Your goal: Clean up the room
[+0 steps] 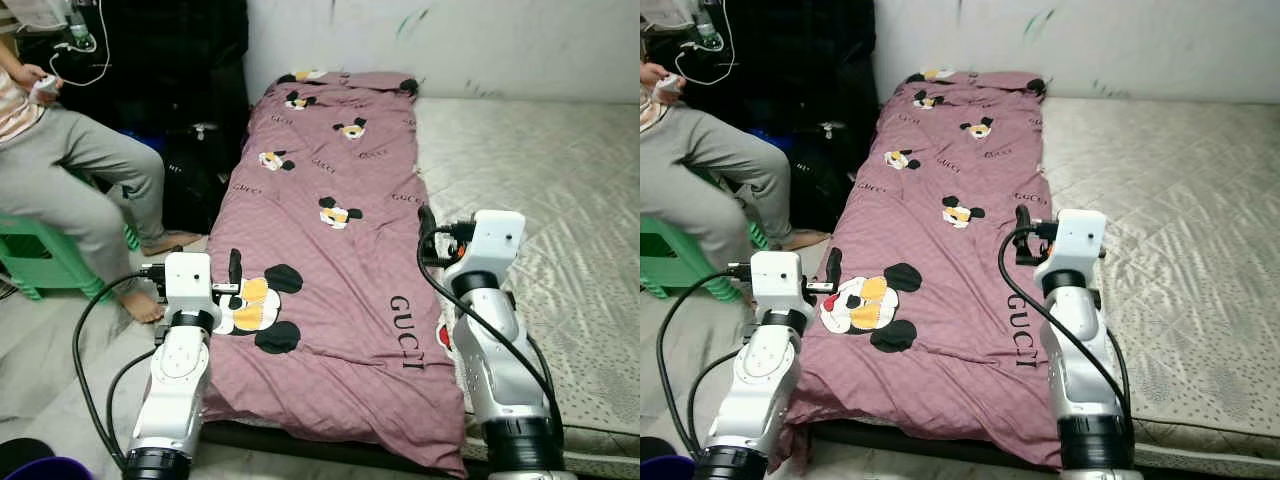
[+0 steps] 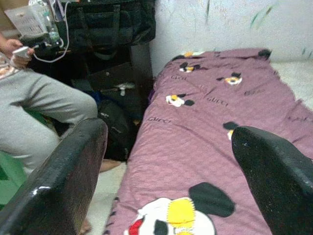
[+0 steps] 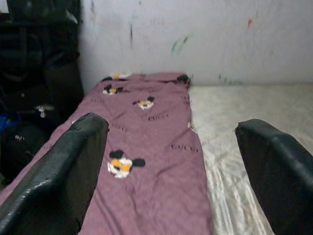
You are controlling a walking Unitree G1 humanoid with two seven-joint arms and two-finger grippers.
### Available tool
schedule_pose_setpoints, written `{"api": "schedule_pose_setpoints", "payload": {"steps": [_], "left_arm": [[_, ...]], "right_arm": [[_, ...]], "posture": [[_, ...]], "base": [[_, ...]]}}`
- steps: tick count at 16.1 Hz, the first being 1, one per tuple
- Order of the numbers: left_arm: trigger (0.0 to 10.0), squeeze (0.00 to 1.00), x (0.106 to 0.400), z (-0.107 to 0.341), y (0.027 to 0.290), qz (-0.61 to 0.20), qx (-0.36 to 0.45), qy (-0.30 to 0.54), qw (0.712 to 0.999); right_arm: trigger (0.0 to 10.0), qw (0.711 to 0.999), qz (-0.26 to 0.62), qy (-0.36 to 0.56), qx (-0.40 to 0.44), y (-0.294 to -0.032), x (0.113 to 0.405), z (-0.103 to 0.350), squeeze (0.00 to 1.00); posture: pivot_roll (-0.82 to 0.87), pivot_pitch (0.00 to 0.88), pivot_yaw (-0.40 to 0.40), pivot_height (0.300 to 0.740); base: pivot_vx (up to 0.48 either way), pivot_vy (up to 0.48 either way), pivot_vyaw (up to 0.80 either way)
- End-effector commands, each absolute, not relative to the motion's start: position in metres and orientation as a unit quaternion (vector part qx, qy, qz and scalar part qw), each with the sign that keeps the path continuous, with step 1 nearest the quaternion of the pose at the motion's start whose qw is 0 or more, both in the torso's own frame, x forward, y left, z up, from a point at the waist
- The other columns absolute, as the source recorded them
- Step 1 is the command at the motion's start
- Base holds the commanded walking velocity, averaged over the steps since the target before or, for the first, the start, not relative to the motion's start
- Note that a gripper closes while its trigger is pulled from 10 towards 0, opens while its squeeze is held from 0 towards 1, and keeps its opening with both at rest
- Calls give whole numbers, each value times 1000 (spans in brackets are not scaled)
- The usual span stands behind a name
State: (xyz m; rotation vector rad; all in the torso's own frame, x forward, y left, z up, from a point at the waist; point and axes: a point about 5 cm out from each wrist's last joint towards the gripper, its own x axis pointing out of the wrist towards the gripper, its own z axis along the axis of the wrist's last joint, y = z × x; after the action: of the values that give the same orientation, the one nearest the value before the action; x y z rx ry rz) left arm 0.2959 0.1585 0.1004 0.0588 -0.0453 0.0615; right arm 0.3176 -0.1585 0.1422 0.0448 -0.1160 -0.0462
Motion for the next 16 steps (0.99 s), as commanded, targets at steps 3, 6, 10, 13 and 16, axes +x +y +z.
{"api": "schedule_pose_setpoints", "payload": {"steps": [3, 6, 10, 13, 16], "left_arm": [[10000, 0, 289, 95, 156, 9, 27, -10, 1000], [10000, 0, 289, 97, 153, 3, 23, -12, 1000], [10000, 0, 285, 95, 142, -30, 16, -8, 999], [10000, 0, 285, 92, 134, -43, -9, 1, 999], [10000, 0, 288, 97, 138, -39, -5, -5, 999]], "right_arm": [[10000, 999, -17, -38, 28, -154, 315, 133, 0], [10000, 999, 0, -30, 12, -150, 311, 130, 0], [10000, 999, 0, -32, 8, -150, 312, 133, 0], [10000, 1000, -4, -24, 3, -153, 304, 127, 0], [10000, 1000, 5, -21, 7, -147, 306, 127, 0]], "posture": [[-20, 0, 30, 740], [-15, 0, 12, 740], [-41, 17, 25, 740], [-51, 19, 34, 740], [-44, 21, 26, 740]], "base": [[0, 0, 0], [0, 0, 0], [0, 0, 0], [0, 0, 0], [0, 311, 0]]}}
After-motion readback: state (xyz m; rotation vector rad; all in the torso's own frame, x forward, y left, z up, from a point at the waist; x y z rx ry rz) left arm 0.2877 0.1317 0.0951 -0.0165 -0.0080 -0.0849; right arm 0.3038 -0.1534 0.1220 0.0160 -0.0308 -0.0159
